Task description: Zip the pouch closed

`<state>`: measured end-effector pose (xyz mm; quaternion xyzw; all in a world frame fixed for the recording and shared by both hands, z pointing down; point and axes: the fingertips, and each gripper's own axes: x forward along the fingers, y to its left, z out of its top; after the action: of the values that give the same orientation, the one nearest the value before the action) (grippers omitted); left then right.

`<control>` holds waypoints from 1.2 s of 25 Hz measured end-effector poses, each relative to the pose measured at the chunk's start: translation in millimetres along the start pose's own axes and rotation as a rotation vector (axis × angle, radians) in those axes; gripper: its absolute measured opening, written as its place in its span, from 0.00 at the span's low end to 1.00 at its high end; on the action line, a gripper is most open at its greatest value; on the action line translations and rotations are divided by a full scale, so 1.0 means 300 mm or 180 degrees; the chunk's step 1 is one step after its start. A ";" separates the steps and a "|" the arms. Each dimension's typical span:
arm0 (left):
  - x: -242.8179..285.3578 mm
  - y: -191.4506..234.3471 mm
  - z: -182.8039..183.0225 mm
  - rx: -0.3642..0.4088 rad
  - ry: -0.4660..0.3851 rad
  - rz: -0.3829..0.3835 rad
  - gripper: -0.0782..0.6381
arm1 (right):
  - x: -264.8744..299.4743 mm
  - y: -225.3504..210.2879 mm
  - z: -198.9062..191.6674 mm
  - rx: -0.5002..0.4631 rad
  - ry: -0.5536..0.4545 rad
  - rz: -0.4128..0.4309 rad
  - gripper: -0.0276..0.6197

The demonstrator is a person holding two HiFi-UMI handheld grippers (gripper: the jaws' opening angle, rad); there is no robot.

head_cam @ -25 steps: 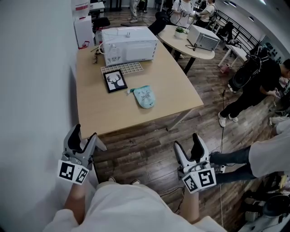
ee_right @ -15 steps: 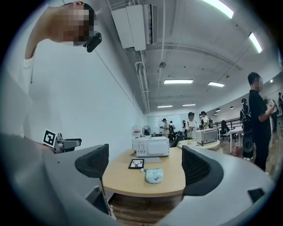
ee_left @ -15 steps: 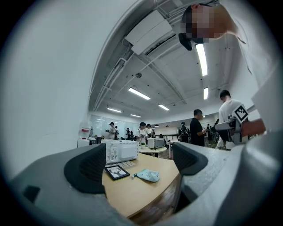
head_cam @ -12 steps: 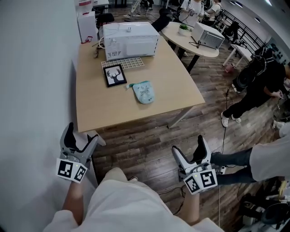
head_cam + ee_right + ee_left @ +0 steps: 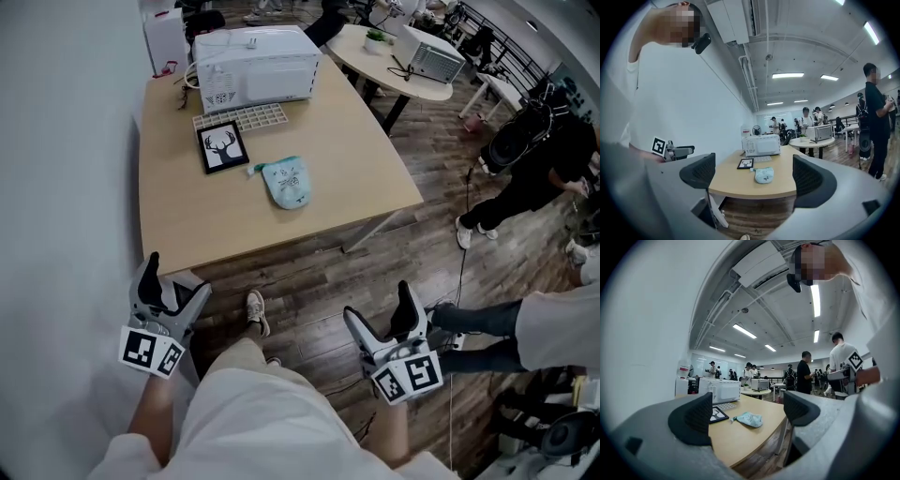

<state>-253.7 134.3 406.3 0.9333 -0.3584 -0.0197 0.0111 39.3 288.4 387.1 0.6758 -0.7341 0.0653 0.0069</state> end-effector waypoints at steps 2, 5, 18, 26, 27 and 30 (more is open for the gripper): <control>0.070 0.026 -0.050 -0.0059 0.0069 -0.0019 0.76 | 0.059 -0.030 -0.022 0.0017 0.0074 -0.0014 0.80; 0.200 0.078 -0.088 -0.0172 0.0113 -0.0049 0.76 | 0.169 -0.092 -0.022 -0.0010 0.0175 -0.0012 0.80; 0.855 0.263 -0.205 -0.0449 0.0257 -0.0508 0.76 | 0.752 -0.294 0.183 -0.0240 0.0313 0.0025 0.80; 1.018 0.282 -0.336 -0.0504 0.0596 -0.0568 0.76 | 0.892 -0.411 0.156 -0.0129 0.0423 0.0103 0.80; 1.034 0.283 -0.357 -0.0493 0.0645 -0.0550 0.76 | 0.915 -0.427 0.156 -0.0129 0.0421 0.0153 0.80; 1.080 0.286 -0.434 -0.0678 0.0812 -0.0441 0.76 | 0.989 -0.476 0.171 -0.0134 0.0400 0.0305 0.80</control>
<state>-64.7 -145.6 530.0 0.9442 -0.2848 0.0603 0.1539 159.6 -22.2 377.9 0.6342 -0.7649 0.0924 0.0639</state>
